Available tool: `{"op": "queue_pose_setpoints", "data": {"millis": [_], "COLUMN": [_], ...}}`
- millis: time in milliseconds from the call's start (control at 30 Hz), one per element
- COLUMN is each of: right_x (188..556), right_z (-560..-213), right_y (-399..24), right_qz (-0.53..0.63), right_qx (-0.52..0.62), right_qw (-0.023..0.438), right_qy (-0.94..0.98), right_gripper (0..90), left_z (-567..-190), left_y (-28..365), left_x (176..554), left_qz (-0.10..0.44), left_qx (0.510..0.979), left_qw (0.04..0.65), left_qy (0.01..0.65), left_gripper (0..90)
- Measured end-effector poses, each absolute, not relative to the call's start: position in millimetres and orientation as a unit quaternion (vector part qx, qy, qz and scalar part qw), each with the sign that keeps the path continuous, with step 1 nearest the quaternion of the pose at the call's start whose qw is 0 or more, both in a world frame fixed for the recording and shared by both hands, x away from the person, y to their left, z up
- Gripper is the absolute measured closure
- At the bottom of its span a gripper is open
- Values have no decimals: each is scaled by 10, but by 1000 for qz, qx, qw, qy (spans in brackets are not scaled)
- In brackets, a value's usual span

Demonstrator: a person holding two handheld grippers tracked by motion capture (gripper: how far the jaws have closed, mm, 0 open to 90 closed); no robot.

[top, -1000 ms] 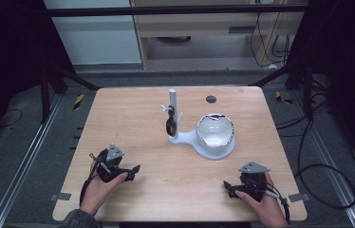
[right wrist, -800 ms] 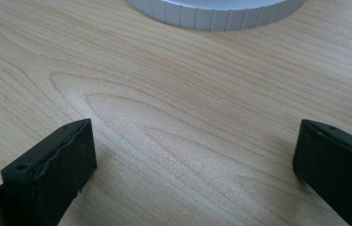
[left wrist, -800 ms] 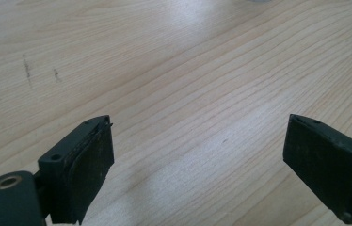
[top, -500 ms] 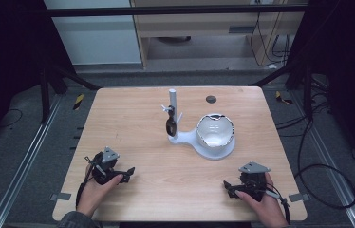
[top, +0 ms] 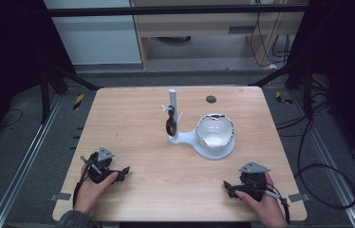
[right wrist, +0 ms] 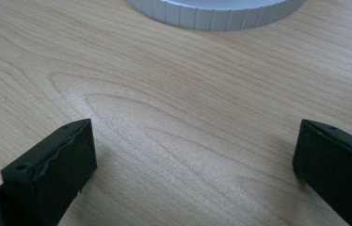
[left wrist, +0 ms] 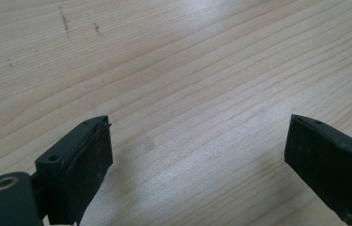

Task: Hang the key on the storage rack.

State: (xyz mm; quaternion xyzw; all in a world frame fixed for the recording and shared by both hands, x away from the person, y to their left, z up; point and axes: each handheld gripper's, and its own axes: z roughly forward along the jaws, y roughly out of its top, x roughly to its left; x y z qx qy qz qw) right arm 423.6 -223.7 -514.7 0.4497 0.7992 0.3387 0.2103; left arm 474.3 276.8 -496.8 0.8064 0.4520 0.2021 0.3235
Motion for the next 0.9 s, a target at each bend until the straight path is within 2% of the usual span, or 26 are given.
{"op": "queue_pose_setpoints", "data": {"millis": [900], "right_x": [4233], "right_z": [-5145], "right_y": [-2233], "right_qz": [338], "right_qx": [451], "right_qw": [210], "right_qy": [799], "right_gripper": [4], "left_z": [-5082], "left_y": [2795], "left_x": [4766], "left_qz": [205], "left_qx": [797], "left_qw": [333], "left_qy": [461], "left_gripper": [31]}}
